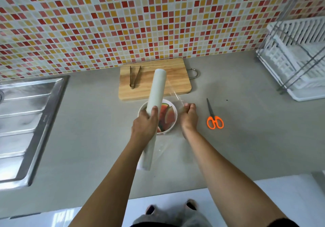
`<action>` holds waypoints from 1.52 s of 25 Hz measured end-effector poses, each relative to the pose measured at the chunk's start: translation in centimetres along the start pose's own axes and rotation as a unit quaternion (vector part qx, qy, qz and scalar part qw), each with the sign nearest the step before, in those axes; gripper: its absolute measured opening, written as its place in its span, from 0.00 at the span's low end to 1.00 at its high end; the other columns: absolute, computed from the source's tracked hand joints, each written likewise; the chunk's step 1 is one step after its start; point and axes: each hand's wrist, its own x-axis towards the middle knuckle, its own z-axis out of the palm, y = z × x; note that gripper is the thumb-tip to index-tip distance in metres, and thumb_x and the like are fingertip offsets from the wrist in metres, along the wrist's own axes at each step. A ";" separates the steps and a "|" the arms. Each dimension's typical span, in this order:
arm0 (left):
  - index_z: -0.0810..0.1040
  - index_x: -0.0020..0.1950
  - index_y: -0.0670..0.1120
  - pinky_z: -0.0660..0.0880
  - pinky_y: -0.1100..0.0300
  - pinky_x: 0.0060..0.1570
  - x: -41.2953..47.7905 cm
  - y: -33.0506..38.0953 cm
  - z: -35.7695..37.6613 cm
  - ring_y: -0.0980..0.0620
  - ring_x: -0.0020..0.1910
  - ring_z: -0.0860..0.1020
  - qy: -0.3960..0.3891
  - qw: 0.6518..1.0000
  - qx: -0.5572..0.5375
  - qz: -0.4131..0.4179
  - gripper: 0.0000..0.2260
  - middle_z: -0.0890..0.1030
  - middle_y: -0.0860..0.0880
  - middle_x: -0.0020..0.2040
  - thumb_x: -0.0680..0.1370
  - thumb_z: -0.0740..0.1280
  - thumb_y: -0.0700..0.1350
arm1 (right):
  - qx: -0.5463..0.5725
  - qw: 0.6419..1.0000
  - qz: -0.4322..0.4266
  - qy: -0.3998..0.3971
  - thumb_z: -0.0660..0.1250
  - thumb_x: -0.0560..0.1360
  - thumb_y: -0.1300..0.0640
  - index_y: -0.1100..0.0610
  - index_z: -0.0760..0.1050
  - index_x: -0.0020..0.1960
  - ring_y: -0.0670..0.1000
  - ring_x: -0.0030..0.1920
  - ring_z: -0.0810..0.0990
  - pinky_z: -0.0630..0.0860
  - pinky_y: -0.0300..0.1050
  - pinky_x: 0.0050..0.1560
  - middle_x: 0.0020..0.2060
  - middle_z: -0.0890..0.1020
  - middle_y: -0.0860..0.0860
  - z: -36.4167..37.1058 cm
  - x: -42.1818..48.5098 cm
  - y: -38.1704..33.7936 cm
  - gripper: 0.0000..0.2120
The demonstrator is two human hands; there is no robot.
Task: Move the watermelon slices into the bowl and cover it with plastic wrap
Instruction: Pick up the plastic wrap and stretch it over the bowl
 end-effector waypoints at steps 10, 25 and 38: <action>0.61 0.49 0.44 0.70 0.52 0.41 1.1 0.0 0.6 0.41 0.42 0.75 0.077 0.996 0.029 -0.043 0.25 0.75 0.46 0.42 0.73 0.61 0.65 | -0.049 0.998 -0.012 -0.043 0.54 0.80 0.55 0.64 0.71 0.52 0.62 0.51 0.77 0.63 0.45 0.42 0.50 0.80 0.64 1.2 3.8 1.4 0.14; 0.62 0.51 0.45 0.68 0.52 0.42 3.6 -5.5 -1.1 0.41 0.43 0.72 0.075 0.993 0.011 -0.089 0.26 0.72 0.44 0.47 0.71 0.65 0.65 | -0.089 0.995 -0.033 -0.035 0.55 0.80 0.53 0.64 0.72 0.49 0.56 0.42 0.74 0.55 0.41 0.33 0.44 0.80 0.62 2.3 4.8 1.8 0.15; 0.68 0.52 0.44 0.64 0.55 0.41 4.8 -7.5 -1.9 0.45 0.46 0.72 0.030 0.989 -0.111 -0.089 0.16 0.74 0.45 0.49 0.78 0.55 0.57 | -0.105 0.993 -0.039 -0.028 0.54 0.80 0.52 0.63 0.72 0.52 0.61 0.50 0.77 0.63 0.43 0.42 0.49 0.80 0.63 2.4 5.1 2.1 0.15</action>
